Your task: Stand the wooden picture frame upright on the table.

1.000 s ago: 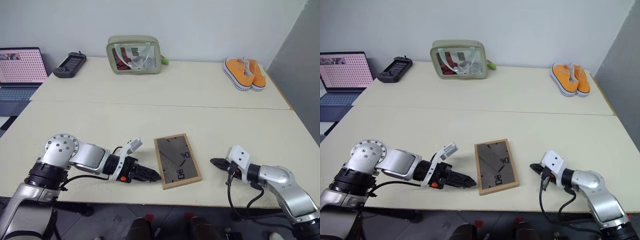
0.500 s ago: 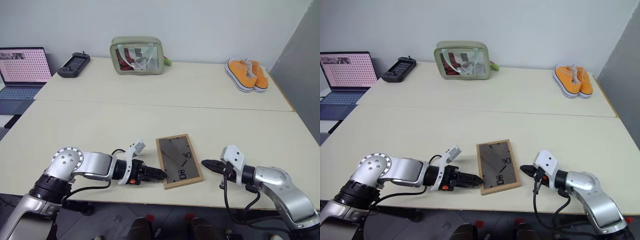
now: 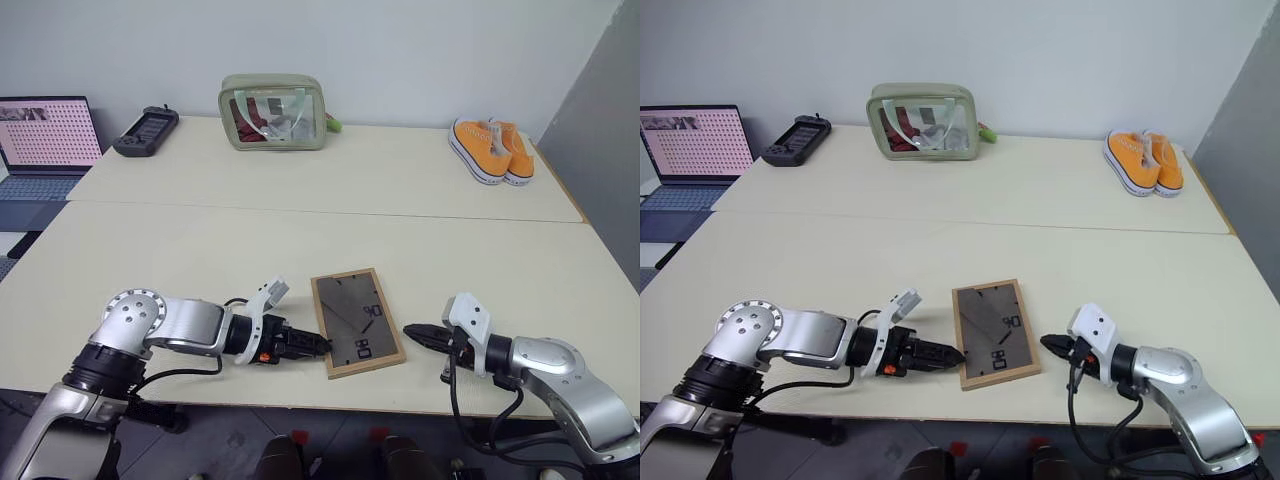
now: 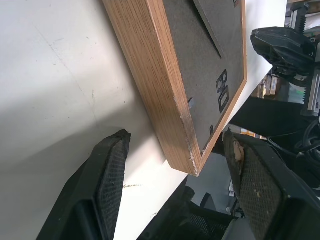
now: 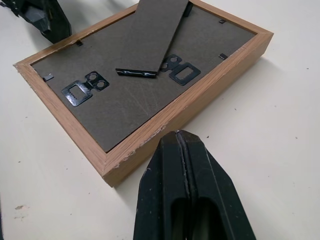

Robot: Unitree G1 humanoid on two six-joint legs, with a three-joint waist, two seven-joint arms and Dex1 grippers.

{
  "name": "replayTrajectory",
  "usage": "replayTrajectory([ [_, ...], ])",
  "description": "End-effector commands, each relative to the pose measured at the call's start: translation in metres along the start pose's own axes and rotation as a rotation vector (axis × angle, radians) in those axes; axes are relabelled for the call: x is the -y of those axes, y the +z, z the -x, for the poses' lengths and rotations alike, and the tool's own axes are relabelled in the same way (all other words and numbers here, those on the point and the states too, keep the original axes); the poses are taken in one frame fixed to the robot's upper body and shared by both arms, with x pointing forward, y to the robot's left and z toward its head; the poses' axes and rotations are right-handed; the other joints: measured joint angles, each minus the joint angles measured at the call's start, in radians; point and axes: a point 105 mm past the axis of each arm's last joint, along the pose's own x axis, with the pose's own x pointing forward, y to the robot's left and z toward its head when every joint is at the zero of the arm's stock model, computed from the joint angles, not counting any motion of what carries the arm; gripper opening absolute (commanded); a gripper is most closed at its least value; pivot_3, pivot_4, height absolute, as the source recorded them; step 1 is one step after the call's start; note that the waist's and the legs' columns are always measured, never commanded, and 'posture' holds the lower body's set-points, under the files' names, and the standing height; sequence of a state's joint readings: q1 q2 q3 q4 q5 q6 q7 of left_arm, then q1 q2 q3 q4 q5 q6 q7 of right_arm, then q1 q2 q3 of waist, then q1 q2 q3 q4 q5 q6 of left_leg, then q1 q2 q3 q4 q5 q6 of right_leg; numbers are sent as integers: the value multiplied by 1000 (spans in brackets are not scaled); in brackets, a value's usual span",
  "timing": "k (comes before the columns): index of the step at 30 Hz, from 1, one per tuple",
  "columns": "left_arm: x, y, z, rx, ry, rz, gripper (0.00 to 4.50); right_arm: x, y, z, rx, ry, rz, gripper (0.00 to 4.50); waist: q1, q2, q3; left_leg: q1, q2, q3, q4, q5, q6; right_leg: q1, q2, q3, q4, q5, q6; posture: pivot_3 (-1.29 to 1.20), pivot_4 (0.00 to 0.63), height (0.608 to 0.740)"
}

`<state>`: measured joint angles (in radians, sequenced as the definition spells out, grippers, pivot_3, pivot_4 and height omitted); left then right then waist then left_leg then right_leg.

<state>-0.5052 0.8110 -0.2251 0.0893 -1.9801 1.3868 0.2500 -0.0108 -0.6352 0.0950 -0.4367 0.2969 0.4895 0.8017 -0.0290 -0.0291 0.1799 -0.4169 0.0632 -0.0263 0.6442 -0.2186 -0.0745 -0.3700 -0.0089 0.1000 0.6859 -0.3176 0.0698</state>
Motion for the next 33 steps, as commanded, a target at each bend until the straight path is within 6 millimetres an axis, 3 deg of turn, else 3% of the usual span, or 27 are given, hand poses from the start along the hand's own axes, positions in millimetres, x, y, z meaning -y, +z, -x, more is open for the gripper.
replayTrajectory([
  [1, -5, 2, 2, 14, 36, 6, 3198, -2, 15, -3, 51, 1, 16, 0, 0, 0, 0, 0, 0, 0, 0, 0, 0, 0, 0, 0, 0, 0, 0, 0, 150, 740],
  [14, -4, 12, 0, 28, 58, 3, 3198, -7, 28, -17, 112, -22, -52, 0, 1, 0, 0, 0, 0, 0, -1, 0, 0, 0, 0, 0, -3, 0, 0, 0, 150, 740],
  [21, -5, 13, 1, 27, 64, 4, 3198, 29, 13, -4, 24, -146, 113, 0, 2, 0, 0, 0, 0, 0, -1, 0, 0, 0, 0, 0, -3, 0, 0, 0, 150, 740],
  [27, -2, 15, 0, 32, 64, -7, 3198, 13, -4, -13, -11, -92, 112, 0, 2, 0, 0, 0, 0, 0, -1, 0, 0, 0, 0, 0, -4, 0, 0, 0, 150, 740],
  [33, -1, 17, -1, 39, 66, -15, 3198, -4, 2, -26, 29, -49, 68, 0, 1, 0, 0, 0, 0, 0, -1, 0, 0, 0, 0, 0, -4, 0, 0, 0, 150, 740],
])
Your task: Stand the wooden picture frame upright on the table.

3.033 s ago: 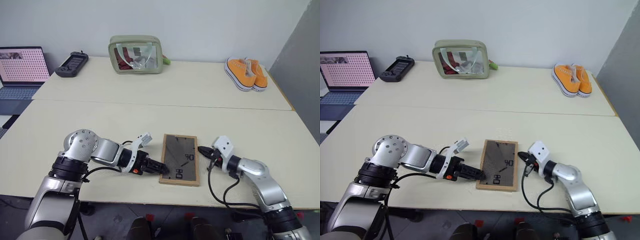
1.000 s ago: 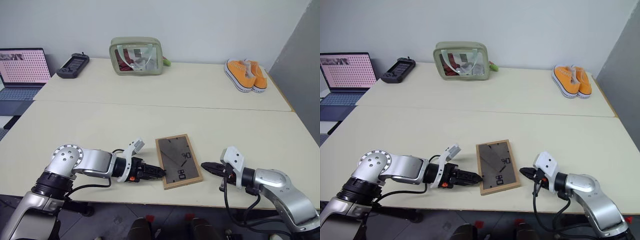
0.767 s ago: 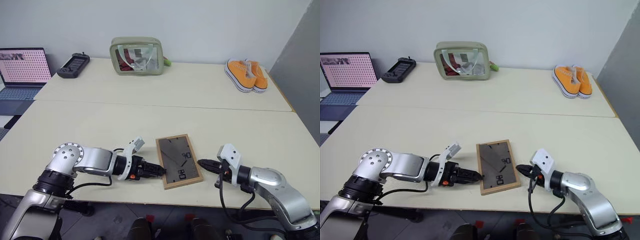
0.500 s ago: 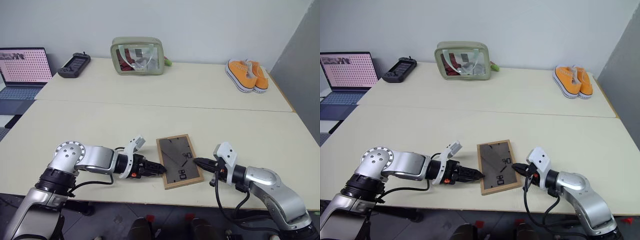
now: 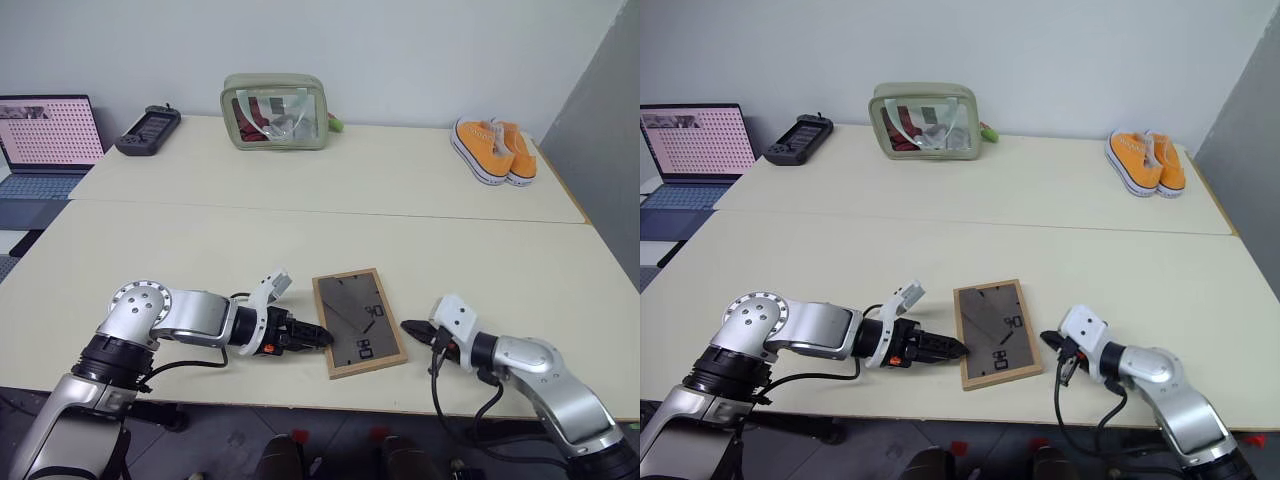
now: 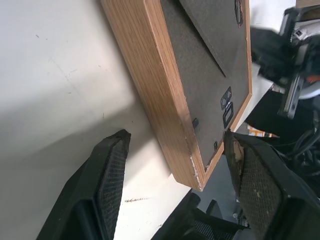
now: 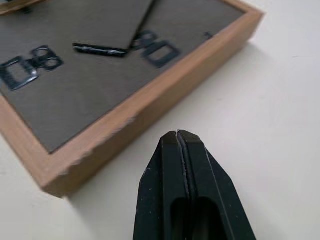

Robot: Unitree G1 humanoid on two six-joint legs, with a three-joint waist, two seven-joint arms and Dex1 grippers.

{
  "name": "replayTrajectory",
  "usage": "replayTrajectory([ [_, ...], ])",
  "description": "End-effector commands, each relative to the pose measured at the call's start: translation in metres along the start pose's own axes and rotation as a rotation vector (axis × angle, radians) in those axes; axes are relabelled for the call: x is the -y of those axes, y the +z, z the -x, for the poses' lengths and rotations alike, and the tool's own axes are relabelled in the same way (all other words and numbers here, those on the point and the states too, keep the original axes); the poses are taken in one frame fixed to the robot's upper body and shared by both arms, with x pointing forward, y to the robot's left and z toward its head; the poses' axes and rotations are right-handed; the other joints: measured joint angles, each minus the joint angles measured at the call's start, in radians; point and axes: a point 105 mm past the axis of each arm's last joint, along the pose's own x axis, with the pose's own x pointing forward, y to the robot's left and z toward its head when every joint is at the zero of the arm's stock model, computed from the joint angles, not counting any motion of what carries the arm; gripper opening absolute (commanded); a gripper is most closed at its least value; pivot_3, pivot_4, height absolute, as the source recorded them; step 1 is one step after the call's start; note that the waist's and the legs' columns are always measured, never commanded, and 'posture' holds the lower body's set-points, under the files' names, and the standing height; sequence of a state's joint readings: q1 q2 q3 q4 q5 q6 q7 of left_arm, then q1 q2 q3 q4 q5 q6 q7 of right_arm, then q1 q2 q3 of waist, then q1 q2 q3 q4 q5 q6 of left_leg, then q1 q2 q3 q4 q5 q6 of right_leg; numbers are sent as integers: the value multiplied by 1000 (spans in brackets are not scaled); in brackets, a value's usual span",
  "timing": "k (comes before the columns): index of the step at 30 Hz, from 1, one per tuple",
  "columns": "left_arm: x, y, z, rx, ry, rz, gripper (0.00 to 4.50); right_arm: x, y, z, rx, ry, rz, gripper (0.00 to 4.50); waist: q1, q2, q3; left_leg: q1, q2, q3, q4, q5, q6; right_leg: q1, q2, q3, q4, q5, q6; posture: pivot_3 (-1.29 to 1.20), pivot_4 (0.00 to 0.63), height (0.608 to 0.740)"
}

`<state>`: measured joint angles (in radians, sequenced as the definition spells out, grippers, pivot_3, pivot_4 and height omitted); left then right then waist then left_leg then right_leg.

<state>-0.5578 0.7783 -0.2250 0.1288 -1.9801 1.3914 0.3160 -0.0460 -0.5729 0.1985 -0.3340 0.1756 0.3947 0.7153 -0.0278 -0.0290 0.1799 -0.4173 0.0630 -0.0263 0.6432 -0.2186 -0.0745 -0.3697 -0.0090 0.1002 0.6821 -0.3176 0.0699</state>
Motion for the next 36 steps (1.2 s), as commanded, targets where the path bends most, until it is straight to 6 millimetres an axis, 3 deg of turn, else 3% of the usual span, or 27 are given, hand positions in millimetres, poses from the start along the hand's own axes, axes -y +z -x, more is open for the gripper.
replayTrajectory([
  [1, -2, 5, 1, 24, 28, -3, 3198, -7, 18, -5, 62, 10, 7, 0, 0, 0, 0, 0, 0, 0, 0, 0, 0, 0, 0, 0, 0, 0, 0, 0, 150, 740],
  [8, -2, 5, 0, 29, 31, 2, 3198, -12, 37, -20, 120, 12, -31, 0, -1, 0, 0, 0, 0, 0, 0, 0, 0, 0, 0, 0, 0, 0, 0, 0, 150, 740],
  [24, 1, 11, 0, 75, 12, 11, 3198, -10, 40, -24, 135, -6, -50, 0, 1, 0, 0, 0, 0, 0, 0, 0, 0, 0, 0, 0, 0, 0, 0, 0, 150, 740],
  [31, 4, 16, -1, 109, -1, 19, 2036, -8, 40, -23, 132, -13, -52, 0, 1, 0, 0, -1, 0, 0, 0, 0, 0, -1, 0, 0, 0, 0, 0, 0, 150, 740],
  [36, 7, 20, -1, 125, -15, 21, 1564, -6, 41, -23, 129, -18, -51, 0, 0, 0, 0, -1, 0, 0, 0, 0, 0, -1, 0, 0, -1, 0, 0, 0, 150, 740],
])
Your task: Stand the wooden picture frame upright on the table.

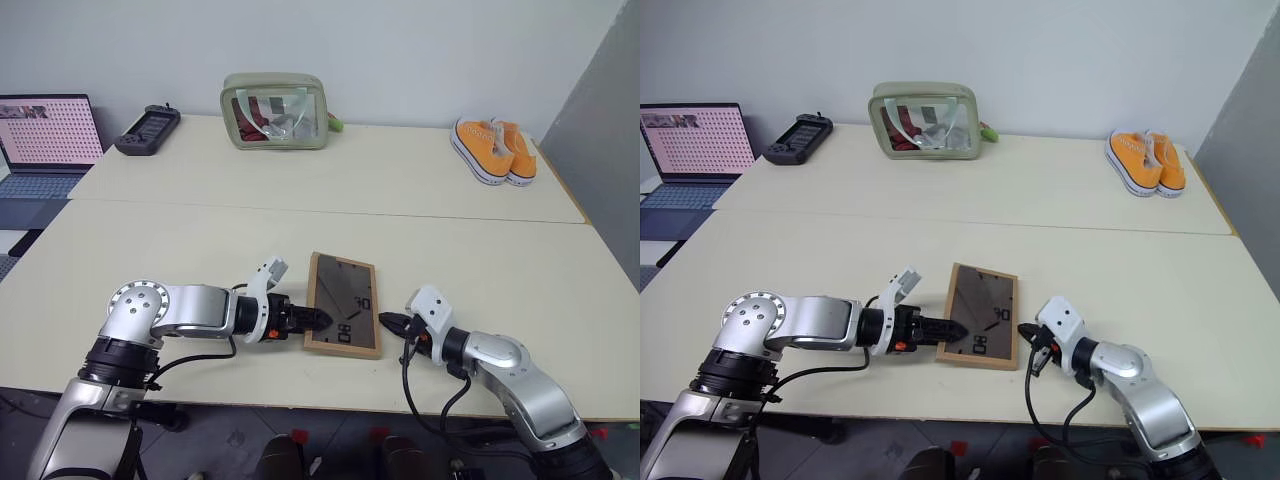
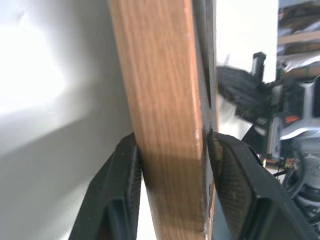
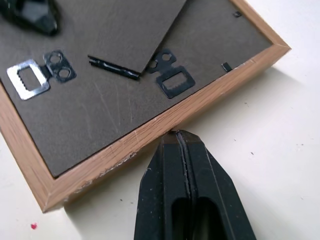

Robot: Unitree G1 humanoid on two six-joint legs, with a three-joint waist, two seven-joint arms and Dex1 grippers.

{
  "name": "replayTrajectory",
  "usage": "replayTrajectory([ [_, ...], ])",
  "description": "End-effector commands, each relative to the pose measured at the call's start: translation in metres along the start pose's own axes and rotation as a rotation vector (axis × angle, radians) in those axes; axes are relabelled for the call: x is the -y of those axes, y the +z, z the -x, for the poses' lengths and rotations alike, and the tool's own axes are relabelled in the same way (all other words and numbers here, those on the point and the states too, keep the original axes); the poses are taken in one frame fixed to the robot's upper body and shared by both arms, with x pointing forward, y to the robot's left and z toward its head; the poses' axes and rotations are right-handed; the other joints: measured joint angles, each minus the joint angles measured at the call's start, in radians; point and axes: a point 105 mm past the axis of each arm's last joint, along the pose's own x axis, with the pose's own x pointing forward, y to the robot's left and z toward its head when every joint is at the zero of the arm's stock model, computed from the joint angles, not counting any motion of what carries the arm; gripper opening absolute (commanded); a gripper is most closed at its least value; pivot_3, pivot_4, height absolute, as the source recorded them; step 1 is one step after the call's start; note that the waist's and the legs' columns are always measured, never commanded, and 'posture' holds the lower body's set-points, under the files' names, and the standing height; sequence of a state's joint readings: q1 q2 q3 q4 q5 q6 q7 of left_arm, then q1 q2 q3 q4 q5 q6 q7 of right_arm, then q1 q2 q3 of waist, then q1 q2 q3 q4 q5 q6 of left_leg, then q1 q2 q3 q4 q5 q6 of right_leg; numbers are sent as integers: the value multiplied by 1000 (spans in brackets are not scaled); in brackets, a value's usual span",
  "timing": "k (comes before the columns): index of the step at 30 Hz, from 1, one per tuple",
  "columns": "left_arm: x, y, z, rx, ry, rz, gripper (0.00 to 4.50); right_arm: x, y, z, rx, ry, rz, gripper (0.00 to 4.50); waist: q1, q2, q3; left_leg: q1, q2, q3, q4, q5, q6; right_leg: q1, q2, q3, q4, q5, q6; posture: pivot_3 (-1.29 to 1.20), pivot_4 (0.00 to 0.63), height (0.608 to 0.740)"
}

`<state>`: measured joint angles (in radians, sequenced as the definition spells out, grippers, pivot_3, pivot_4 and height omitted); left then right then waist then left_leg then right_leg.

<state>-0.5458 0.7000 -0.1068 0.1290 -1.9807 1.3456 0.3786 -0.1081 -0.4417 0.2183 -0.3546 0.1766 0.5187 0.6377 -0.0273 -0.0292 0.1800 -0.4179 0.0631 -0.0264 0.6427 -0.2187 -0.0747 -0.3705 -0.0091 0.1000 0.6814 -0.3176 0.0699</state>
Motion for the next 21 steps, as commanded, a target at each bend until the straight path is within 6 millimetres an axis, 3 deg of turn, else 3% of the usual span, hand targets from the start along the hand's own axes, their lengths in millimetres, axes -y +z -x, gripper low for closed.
replayTrajectory([
  [1, -1, -1, -5, -9, 20, -3, 1508, -5, 21, -2, 72, 26, 39, 0, 0, 0, 0, 0, 0, 0, 0, 0, 0, 0, 0, 0, 0, 0, 0, 0, 150, 740],
  [10, 1, 1, 0, -40, -12, -8, 1338, 3, 20, -2, 63, -1, 61, 0, -1, 0, 0, 0, 0, 0, 0, 0, 0, 0, 0, 0, 0, 0, 0, 0, 150, 740],
  [21, 8, 40, 23, 64, -20, -42, 1338, 22, 13, 6, 47, -41, 83, 0, -3, 0, 1, -3, 0, 0, -3, 0, 0, -4, 0, 0, -1, 0, 0, 0, 150, 740],
])
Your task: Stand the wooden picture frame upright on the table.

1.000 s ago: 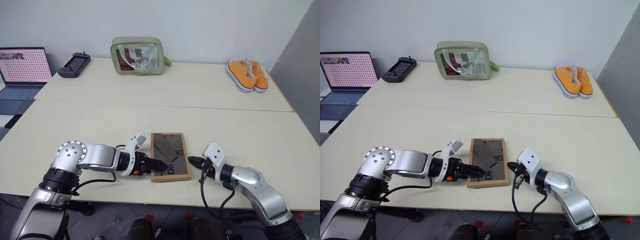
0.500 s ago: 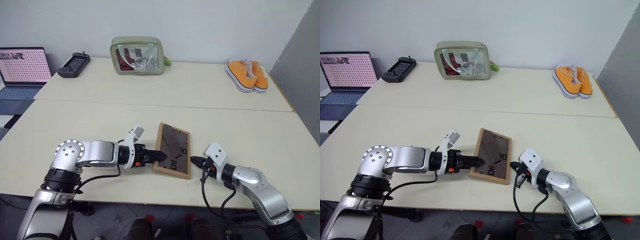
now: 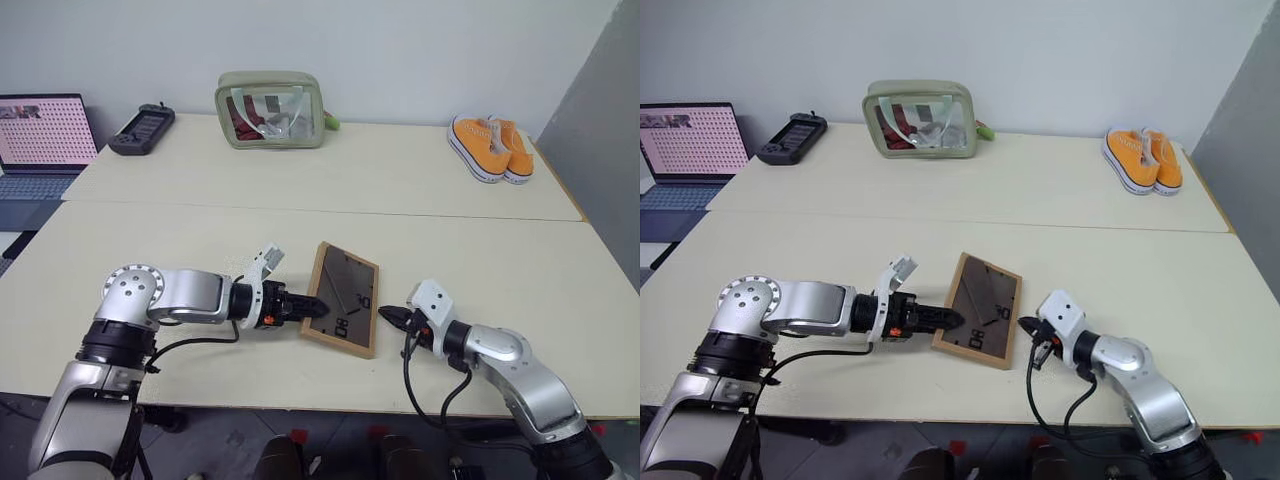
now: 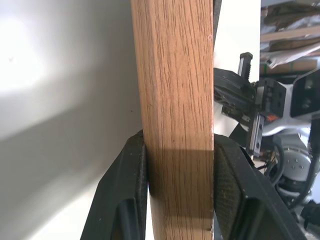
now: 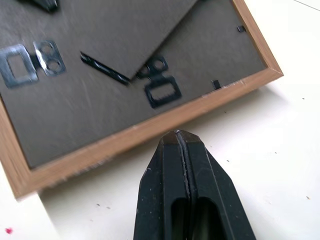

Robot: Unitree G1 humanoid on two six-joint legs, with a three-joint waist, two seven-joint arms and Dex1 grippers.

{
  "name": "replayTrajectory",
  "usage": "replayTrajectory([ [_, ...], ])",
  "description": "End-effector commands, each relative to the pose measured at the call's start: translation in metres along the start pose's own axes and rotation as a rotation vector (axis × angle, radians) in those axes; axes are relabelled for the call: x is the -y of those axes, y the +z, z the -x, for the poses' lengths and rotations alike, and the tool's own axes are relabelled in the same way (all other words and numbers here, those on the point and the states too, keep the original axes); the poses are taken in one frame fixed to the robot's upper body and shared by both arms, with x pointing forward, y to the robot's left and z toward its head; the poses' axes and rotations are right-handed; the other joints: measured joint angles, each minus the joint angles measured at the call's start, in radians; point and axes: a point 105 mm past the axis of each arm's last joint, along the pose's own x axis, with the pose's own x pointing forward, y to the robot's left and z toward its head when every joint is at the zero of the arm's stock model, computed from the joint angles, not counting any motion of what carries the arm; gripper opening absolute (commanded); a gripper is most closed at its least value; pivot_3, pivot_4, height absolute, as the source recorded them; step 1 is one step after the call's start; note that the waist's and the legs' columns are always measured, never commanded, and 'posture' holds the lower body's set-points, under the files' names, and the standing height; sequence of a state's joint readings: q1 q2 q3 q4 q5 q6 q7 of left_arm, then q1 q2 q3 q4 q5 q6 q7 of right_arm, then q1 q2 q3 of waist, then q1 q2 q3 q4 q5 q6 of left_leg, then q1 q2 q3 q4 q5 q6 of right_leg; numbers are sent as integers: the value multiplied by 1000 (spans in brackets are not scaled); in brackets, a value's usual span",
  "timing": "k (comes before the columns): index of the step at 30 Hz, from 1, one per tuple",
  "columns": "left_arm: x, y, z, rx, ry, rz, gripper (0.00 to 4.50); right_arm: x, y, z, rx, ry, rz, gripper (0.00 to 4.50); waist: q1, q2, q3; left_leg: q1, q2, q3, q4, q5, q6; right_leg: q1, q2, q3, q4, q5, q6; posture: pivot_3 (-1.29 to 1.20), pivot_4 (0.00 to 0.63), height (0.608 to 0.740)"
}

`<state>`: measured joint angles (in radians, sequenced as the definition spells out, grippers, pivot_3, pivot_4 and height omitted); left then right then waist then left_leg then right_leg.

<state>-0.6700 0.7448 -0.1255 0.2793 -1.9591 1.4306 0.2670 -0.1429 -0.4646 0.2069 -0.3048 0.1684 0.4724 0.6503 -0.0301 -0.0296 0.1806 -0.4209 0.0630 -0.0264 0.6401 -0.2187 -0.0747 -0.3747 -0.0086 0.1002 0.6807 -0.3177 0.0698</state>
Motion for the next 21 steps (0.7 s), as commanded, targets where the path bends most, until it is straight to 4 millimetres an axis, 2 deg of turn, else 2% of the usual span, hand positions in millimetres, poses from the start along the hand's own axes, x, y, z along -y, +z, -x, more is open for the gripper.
replayTrajectory([
  [1, 8, 28, 13, 119, 24, -73, 1338, 12, 11, 6, 44, -29, 45, 0, 0, 0, 0, 0, 0, 0, 0, 0, 0, 0, 0, 0, 0, 0, 0, 0, 150, 740],
  [8, 23, 63, 21, 308, 80, -373, 1338, 27, 15, 11, 65, -84, 45, 0, 0, 0, 0, -1, 0, 0, 0, 0, -1, -1, 0, 0, 0, 0, 0, 0, 150, 740],
  [13, 37, 81, 26, 477, 103, -663, 1338, 53, 29, 21, 110, -178, 28, 0, 0, 0, 0, -1, 0, 1, -3, 2, -3, -2, 0, 0, -1, 0, 0, 0, 150, 740],
  [16, 43, 96, 31, 580, 140, -786, 1338, 76, 66, 33, 216, -246, 35, 0, 1, 1, 1, -6, 0, 1, -4, 2, -3, -6, 0, 0, -1, 0, 0, 0, 150, 740],
  [21, 49, 104, 32, 627, 147, -882, 1338, 79, 111, 39, 322, -233, 56, 0, 1, 2, 1, -10, 0, 0, -4, 3, -3, -11, 0, -1, 0, 0, -1, 0, 150, 740],
])
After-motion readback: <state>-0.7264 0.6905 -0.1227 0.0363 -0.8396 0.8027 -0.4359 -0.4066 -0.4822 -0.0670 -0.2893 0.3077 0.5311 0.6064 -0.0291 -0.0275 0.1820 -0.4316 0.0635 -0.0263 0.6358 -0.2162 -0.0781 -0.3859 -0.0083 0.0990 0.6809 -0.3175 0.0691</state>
